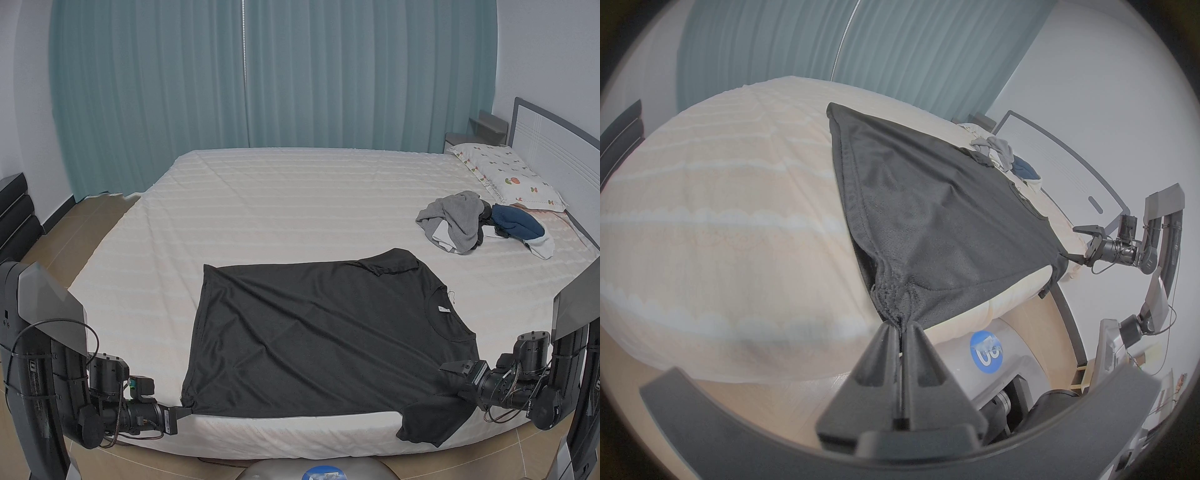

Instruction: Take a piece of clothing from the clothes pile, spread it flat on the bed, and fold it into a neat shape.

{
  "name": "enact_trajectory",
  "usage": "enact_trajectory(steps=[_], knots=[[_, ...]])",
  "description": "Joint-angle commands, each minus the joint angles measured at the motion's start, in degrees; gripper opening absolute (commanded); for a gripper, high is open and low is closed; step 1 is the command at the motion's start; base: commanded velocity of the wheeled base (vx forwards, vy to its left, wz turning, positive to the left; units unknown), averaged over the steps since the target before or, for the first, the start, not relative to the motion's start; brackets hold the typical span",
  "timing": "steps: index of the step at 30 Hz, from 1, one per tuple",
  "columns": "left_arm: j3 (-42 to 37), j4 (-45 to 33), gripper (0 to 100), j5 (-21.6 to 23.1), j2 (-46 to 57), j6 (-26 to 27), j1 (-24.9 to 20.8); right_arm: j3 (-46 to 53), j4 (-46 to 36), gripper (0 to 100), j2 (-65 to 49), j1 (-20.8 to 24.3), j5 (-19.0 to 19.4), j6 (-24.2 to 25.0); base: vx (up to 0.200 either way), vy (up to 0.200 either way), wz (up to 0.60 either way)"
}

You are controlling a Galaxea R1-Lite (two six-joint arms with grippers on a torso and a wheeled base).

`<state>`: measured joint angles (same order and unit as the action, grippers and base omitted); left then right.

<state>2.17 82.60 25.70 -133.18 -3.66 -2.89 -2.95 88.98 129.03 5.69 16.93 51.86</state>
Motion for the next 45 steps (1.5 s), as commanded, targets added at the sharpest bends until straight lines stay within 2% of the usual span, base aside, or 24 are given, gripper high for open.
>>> enact_trajectory(steps=[1, 6, 17, 18, 25, 29, 30, 31, 33, 34, 35, 36, 40, 45], knots=[[-2.0, 0.6, 0, -0.2, -0.2, -0.2, 0.3, 0.0, 0.8, 100, 0.1, 0.0, 0.0, 0.0, 0.0, 0.0, 0.0], [-2.0, -0.1, 0, -0.7, 0.0, 0.1, 2.4, 0.0, 0.8, 100, 0.1, 0.0, 0.0, 0.0, 0.0, 0.0, 0.0], [-2.0, -1.1, 0, -0.3, -0.3, -0.6, 2.9, 0.1, 0.8, 100, -0.4, -0.4, -0.2, -0.2, 0.0, 0.0, 0.0], [-2.1, -1.1, 100, -0.2, -0.6, -0.8, 3.2, 0.1, 0.8, 100, -0.4, -0.4, -0.2, -0.2, 0.0, 0.0, 0.0], [-2.0, -0.4, 100, 1.3, -1.1, -5.9, 3.2, 0.0, 0.8, 100, -0.3, -0.3, -0.2, -0.1, 0.0, 0.0, 0.0], [-1.6, 1.6, 100, 4.2, -0.1, -13.4, 3.2, 0.0, 0.8, 100, -0.2, -0.2, -0.2, -0.1, 0.0, 0.0, 0.0], [-1.2, 3.0, 100, 5.0, 0.8, -18.2, 2.9, 0.0, 0.8, 100, -0.2, -0.2, -0.2, -0.1, 0.0, 0.0, 0.0], [-0.9, 3.4, 100, 5.1, 1.0, -20.1, 2.8, 0.0, 0.8, 100, -0.2, -0.3, -0.2, -0.1, 0.0, 0.0, 0.0], [1.3, 4.1, 100, 5.2, 1.5, -27.0, 1.6, 0.0, 0.8, 100, -0.1, -0.2, -0.2, -0.1, 0.0, 0.0, 0.0], [1.6, 4.1, 100, 5.2, 1.5, -27.5, 1.4, 0.0, 0.8, 100, -0.2, -0.2, -0.2, -0.1, 0.0, 0.0, 0.0], [4.2, 3.4, 100, 4.6, 1.3, -32.4, -0.6, 0.0, 0.8, 100, -0.1, -0.2, -0.2, -0.1, 0.0, 0.0, 0.0], [4.9, 3.3, 100, 4.2, 1.4, -33.7, -1.3, 0.0, 0.8, 100, -0.1, -0.2, -0.2, -0.1, 0.0, 0.0, 0.0], [5.4, 2.2, 100, 3.5, 1.5, -33.9, -2.9, 0.0, 0.8, 100, 0.0, -0.1, -0.2, -0.2, 0.0, 0.0, 0.0], [6.5, 0.6, 100, -0.9, 1.3, -33.9, -4.8, -0.1, 0.8, 100, 0.1, 0.0, -0.2, -0.2, 0.0, 0.0, 0.0]])
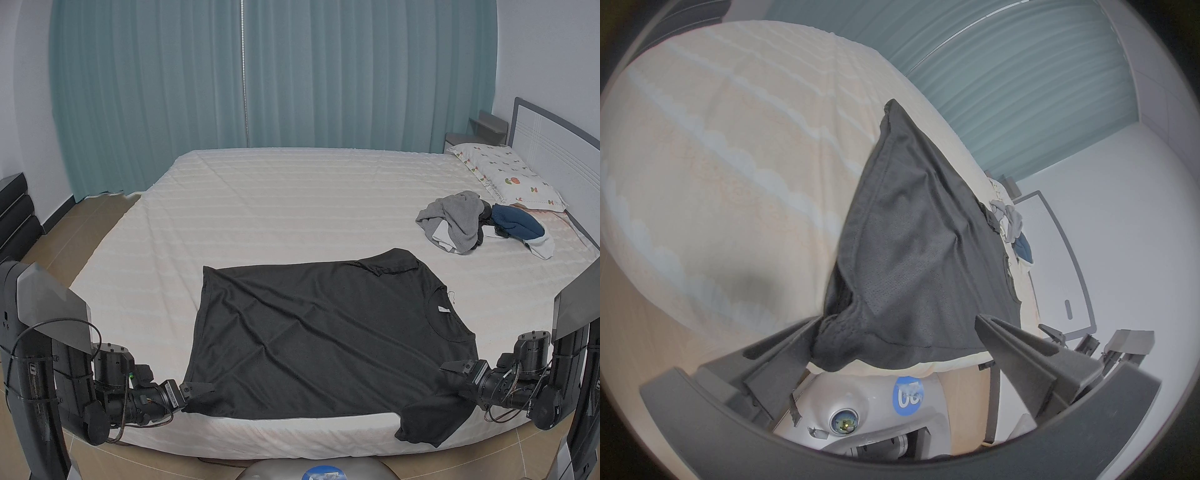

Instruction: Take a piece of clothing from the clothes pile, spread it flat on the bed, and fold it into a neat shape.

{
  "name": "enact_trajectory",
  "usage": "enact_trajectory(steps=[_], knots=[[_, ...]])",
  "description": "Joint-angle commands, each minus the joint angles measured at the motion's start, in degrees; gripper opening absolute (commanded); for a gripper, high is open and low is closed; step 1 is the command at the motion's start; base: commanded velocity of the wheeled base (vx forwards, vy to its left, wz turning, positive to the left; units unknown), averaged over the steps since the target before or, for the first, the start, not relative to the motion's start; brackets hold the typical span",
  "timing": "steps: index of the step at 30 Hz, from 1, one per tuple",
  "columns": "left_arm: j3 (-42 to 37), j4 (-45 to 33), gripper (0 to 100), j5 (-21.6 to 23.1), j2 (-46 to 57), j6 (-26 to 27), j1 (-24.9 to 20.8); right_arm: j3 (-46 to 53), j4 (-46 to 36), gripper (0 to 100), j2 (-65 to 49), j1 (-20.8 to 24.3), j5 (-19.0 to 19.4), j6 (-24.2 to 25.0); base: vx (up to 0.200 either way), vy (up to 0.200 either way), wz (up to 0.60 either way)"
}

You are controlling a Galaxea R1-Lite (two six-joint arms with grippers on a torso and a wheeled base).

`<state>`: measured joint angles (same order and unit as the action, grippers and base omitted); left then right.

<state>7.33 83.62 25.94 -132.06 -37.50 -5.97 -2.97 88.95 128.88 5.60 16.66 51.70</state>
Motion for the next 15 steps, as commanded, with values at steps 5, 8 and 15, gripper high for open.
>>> enact_trajectory(steps=[5, 8, 15], knots=[[1.6, -1.0, 100, -4.0, 0.0, 0.0, -2.6, -0.1, 0.8, 100, 0.2, 0.1, 0.0, 0.1, 0.0, 0.0, 0.0], [1.6, -1.5, 100, -6.4, 0.0, 0.0, -2.6, 0.0, 0.8, 100, 0.2, 0.1, 0.0, 0.0, 0.0, 0.0, 0.0], [1.7, -1.6, 0, -7.0, -0.2, 0.1, -2.7, -0.1, 0.8, 100, 0.1, 0.1, -0.1, -0.1, 0.0, 0.0, 0.0]])
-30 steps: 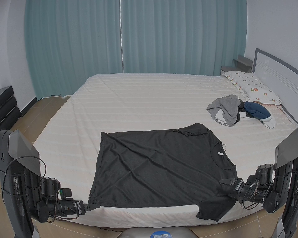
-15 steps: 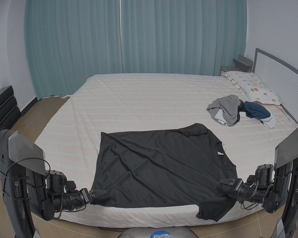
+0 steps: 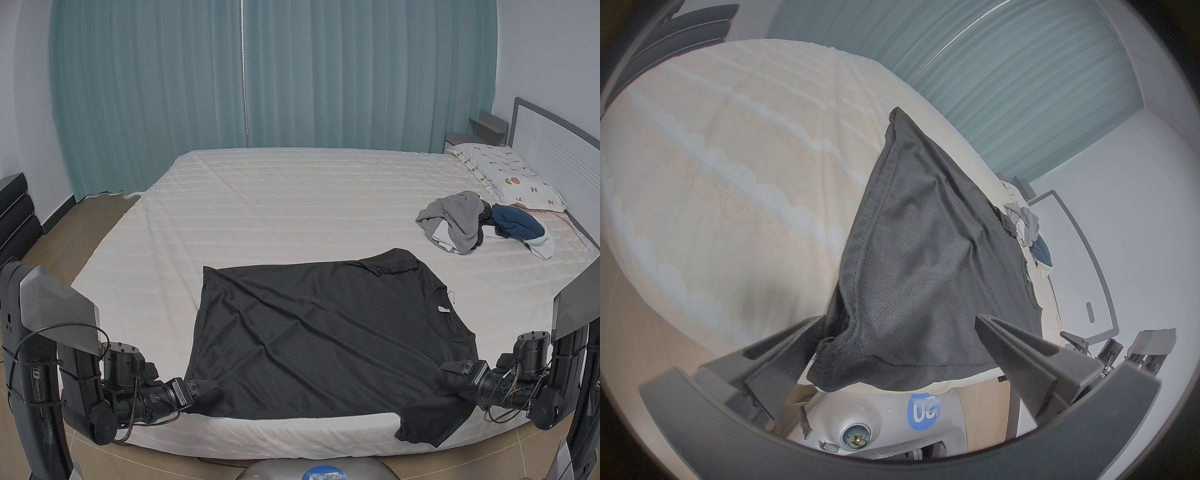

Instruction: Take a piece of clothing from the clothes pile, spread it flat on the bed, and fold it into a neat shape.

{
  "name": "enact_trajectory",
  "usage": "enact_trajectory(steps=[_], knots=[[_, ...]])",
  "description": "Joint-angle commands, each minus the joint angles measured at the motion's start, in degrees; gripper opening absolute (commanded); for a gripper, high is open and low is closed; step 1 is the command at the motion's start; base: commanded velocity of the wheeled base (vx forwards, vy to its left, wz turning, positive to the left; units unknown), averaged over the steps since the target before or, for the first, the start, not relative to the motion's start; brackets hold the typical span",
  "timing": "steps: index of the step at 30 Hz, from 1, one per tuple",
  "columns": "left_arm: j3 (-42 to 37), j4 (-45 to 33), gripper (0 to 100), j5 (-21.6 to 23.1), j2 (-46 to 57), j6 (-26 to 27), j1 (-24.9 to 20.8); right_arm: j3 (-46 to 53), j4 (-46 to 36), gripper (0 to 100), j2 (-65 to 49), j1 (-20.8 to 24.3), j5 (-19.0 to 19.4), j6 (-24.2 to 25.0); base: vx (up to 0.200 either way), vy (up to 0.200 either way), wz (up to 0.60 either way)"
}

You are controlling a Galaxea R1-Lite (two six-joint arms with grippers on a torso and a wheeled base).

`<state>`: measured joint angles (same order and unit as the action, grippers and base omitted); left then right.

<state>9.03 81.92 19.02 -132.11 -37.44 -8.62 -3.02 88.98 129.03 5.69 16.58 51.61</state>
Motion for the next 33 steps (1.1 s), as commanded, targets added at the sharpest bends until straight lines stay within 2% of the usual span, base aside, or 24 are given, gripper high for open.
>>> enact_trajectory(steps=[1, 7, 15, 18, 24, 28, 33], knots=[[0.0, 0.1, 0, -0.1, -0.1, 0.0, -0.1, -0.1, 0.8, 100, 0.0, 0.0, -0.1, -0.1, 0.0, 0.0, 0.0], [-1.0, 0.2, 0, -0.2, 0.1, 0.1, 0.5, 0.1, 0.8, 100, -0.9, -0.2, -0.4, -0.4, 0.0, 0.0, 0.0], [-3.0, 0.9, 0, -0.2, 0.3, -0.2, 2.2, -0.8, 0.8, 100, -0.2, -1.4, -6.7, -6.1, 0.0, 0.0, 0.0], [-3.3, 1.0, 0, 0.4, 0.6, -0.8, 3.3, -2.6, 0.7, 100, 0.3, -1.2, -8.0, -7.4, 0.0, 0.0, 0.0], [-3.8, 1.1, 0, 0.6, 0.7, -0.9, 3.4, -4.4, 0.7, 100, 1.1, -2.3, -8.2, -9.8, 0.0, 0.0, 0.0], [-3.7, 1.1, 0, 0.6, 0.7, -0.9, 3.4, -4.6, 0.3, 100, 2.5, -5.7, -8.1, -10.5, 0.0, 0.0, 0.0], [-3.7, 1.1, 0, 0.6, 0.7, -0.9, 3.4, -4.1, 0.4, 100, 3.8, -7.5, -8.0, -13.3, 0.0, 0.0, 0.0]])
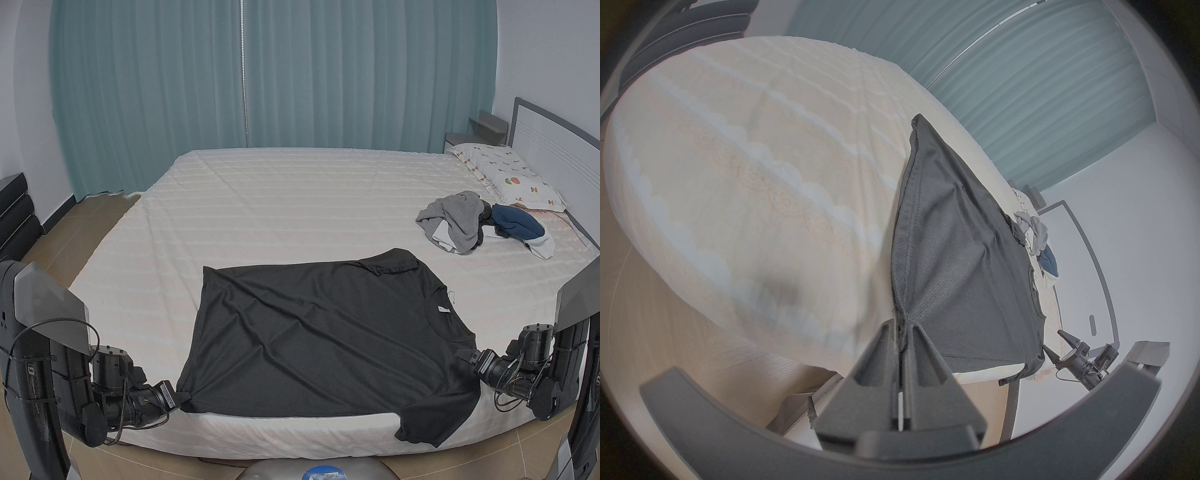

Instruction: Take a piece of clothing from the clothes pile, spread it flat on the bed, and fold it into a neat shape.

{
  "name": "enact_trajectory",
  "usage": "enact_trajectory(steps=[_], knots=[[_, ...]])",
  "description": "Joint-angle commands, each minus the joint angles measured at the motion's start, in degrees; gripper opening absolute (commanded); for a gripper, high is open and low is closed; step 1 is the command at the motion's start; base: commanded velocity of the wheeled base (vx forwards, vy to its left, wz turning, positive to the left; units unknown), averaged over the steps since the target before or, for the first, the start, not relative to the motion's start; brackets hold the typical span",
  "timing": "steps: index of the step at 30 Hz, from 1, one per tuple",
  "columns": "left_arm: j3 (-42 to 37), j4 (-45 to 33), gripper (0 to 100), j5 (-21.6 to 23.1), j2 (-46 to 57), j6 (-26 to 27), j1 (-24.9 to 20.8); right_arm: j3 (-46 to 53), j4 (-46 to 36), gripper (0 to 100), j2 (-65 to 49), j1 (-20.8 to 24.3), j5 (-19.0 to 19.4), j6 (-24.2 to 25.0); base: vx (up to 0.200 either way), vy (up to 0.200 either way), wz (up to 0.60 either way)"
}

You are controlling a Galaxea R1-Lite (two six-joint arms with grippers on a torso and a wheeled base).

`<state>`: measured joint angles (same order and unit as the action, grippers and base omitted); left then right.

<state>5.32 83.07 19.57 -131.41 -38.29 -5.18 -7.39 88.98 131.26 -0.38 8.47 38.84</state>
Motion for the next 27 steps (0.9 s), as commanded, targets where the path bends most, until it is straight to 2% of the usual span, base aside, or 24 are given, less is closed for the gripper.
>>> enact_trajectory(steps=[1, 11, 12, 27], knots=[[0.0, 0.0, 0, -0.1, -0.1, 0.0, 0.0, 0.3, 0.4, 100, 1.6, -1.5, 0.5, -0.6, 0.0, 0.0, 0.0], [0.2, 0.0, 0, -0.1, -0.1, 0.0, 0.0, -4.7, 0.3, 100, 6.6, -0.9, 0.9, -0.6, 0.0, 0.0, 0.0], [0.2, 0.0, 0, -0.1, -0.1, 0.0, 0.0, -5.3, 0.3, 0, 7.0, -0.9, 0.9, -0.7, 0.0, 0.0, 0.0], [0.5, 0.0, 0, -0.3, -0.4, 0.1, 0.0, -11.6, 0.3, 0, 5.8, -0.9, 0.8, -0.6, 0.0, 0.0, 0.0]])
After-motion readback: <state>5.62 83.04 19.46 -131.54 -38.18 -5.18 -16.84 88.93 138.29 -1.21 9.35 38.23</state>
